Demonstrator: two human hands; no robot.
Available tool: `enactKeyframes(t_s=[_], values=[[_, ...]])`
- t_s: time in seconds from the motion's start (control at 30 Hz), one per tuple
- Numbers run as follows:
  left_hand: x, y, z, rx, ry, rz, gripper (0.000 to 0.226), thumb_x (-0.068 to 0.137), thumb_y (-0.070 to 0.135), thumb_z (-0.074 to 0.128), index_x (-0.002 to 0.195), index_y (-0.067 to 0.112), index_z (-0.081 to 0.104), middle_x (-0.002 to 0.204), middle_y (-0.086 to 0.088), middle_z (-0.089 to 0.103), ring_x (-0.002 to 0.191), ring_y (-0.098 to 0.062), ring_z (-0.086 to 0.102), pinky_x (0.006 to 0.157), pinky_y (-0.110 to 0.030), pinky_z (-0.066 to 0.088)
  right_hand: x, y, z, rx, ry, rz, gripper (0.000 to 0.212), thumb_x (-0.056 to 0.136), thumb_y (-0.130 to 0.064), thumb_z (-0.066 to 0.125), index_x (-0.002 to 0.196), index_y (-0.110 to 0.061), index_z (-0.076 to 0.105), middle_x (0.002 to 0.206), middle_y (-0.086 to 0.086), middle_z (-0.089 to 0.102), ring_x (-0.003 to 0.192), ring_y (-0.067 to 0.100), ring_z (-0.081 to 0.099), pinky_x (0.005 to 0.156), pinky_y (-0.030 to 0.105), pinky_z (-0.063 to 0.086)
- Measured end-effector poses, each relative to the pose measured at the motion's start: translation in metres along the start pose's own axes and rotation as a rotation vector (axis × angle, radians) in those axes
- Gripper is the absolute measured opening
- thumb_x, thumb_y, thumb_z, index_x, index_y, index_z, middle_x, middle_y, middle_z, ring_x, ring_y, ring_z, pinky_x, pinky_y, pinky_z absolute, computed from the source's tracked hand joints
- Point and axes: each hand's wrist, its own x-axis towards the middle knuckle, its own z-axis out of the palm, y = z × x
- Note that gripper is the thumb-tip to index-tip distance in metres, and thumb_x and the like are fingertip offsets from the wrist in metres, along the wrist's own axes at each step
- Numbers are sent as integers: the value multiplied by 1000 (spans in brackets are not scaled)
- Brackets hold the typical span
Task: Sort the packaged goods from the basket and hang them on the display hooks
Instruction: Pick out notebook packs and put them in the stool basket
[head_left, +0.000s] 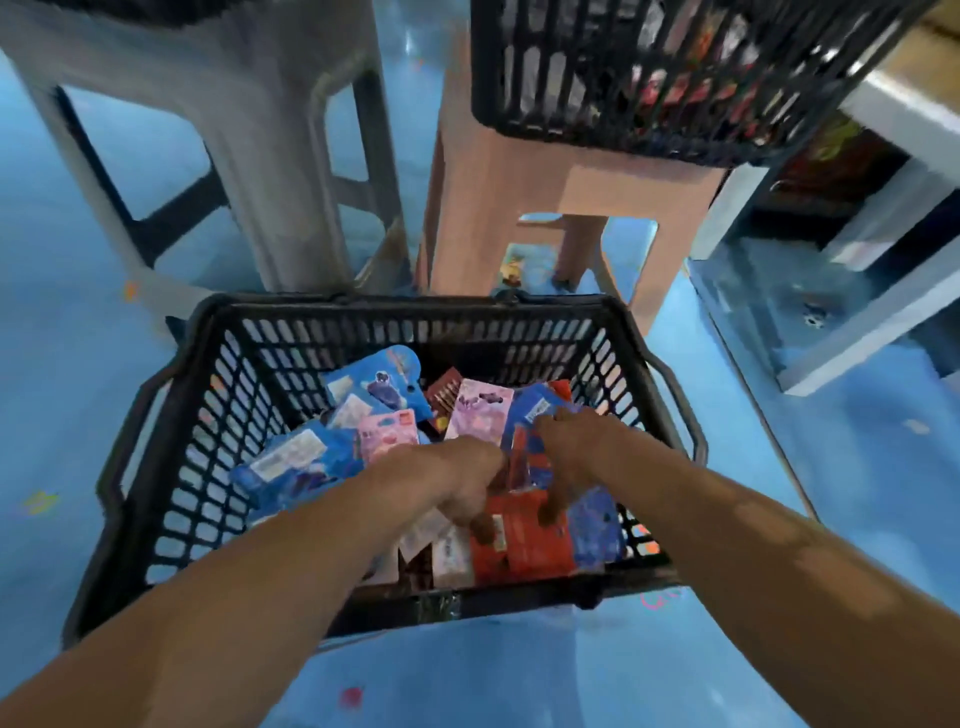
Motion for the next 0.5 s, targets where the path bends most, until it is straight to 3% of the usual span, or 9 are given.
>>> enactKeyframes(t_s=[0.1,0.23,0.37,0.5], values=[[3,-4,-5,73,34,65,40,86,33,81,118,16,65,114,-4,67,107,-26,64,77,-25,41,2,-1,-2,-46,-10,-28,118,58,-68,89,150,-17,35,148,5,51,135,32,50,109,45,45],[-1,-14,0,113,103,92,28,89,29,77,111,17,65,111,-4,65,107,-26,62,74,-24,37,-2,-3,2,16,-51,-53,110,65,-59,90,152,-18,36,150,4,50,135,30,50,107,36,44],[-4,-12,8,78,120,94,17,90,25,73,95,24,57,107,-1,65,102,-23,63,75,-27,42,-5,-6,12,30,-28,-98,89,62,-50,94,135,-24,49,133,0,60,119,27,58,101,40,50],[-13,-14,5,-69,154,85,7,90,19,69,97,19,67,105,-3,71,98,-22,66,79,-30,52,-13,-9,18,118,40,-151,80,65,-44,93,131,-27,50,126,-1,60,115,26,58,98,40,50]])
